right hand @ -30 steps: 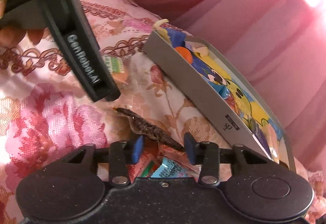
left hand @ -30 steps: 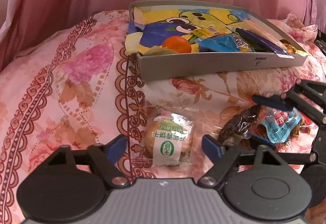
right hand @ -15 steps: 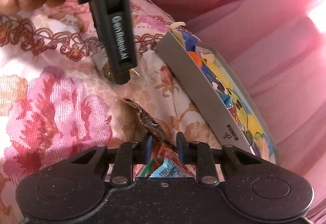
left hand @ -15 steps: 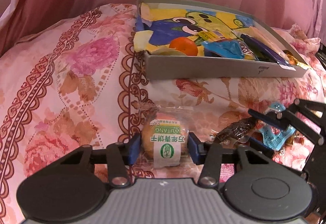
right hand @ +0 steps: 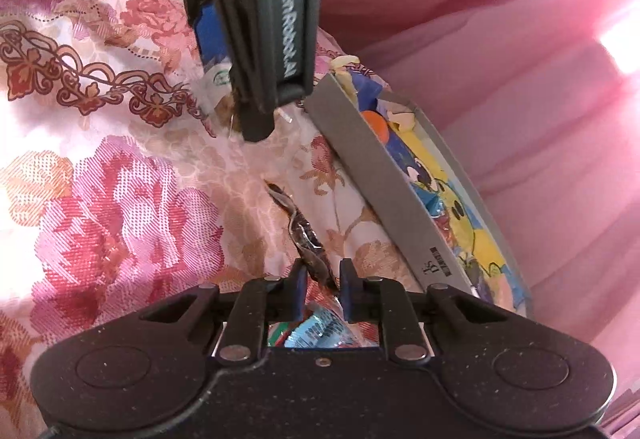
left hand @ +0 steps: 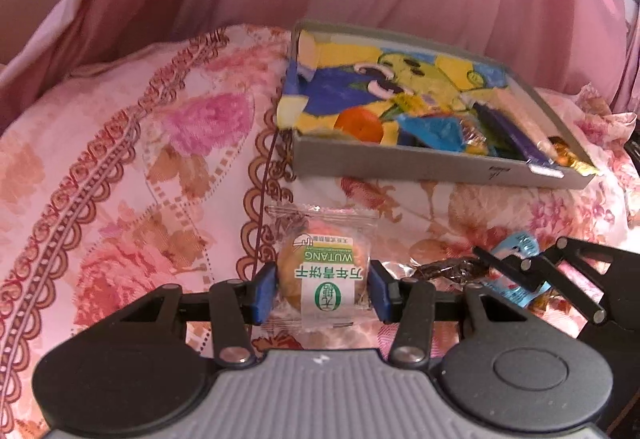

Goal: Organize snacks
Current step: 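Grasp the brown dried-fish strip with the right tool while the left tool grasps the round pastry packet, then carry the fish strip and pastry packet into the grey tray, then open both tools to drop the fish strip and pastry packet, then withdraw both tools from the tray toward the remaining snacks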

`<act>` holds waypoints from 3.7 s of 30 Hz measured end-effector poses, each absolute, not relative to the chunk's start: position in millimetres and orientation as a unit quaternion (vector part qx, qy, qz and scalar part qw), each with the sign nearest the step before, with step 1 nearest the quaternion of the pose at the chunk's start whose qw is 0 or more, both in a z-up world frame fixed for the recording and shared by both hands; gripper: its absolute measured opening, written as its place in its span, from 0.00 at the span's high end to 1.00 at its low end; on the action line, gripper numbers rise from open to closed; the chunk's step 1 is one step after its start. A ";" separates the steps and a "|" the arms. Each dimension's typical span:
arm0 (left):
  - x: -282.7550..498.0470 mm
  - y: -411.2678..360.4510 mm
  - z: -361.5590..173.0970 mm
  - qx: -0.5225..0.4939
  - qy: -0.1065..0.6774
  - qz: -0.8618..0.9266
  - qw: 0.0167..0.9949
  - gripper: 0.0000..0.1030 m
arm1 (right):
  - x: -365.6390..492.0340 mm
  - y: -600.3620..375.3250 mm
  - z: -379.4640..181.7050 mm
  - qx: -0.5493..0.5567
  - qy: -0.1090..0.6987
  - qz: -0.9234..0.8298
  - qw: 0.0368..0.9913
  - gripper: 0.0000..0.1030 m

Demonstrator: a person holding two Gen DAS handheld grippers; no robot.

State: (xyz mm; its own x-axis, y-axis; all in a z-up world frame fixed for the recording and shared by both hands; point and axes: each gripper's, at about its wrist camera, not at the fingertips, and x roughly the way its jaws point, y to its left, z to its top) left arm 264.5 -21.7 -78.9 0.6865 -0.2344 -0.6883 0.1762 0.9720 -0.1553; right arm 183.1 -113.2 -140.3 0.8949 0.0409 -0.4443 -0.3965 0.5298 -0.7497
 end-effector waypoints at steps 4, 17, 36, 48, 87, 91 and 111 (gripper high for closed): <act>257.0 -21.1 -67.3 -0.051 0.365 -0.114 0.923 0.50 | 177.1 -115.3 -134.1 -0.466 0.186 0.119 0.857 0.88; 239.4 -13.6 -36.3 -0.070 0.296 -0.086 0.949 0.50 | 163.5 -128.0 -96.2 -0.429 0.168 0.073 0.884 0.89; 275.0 -31.4 -1.0 -0.089 0.224 -0.066 0.968 0.50 | 206.3 -152.5 -43.9 -0.287 0.064 0.031 0.955 0.89; 354.5 -82.7 9.3 -0.082 0.252 -0.074 0.962 0.50 | 264.7 -198.2 -24.4 -0.135 0.085 0.019 0.987 0.89; 396.4 -100.7 -25.2 -0.082 0.336 -0.058 0.937 0.35 | 322.6 -243.1 -29.2 0.051 0.189 0.007 0.981 0.70; 388.6 -92.5 -15.0 -0.102 0.316 -0.052 0.942 0.20 | 316.9 -246.8 -23.0 0.044 0.180 -0.004 0.983 0.58; 282.2 -68.3 50.8 -0.115 0.198 -0.046 0.972 0.00 | 195.3 -269.5 40.3 0.025 0.083 -0.033 0.996 0.02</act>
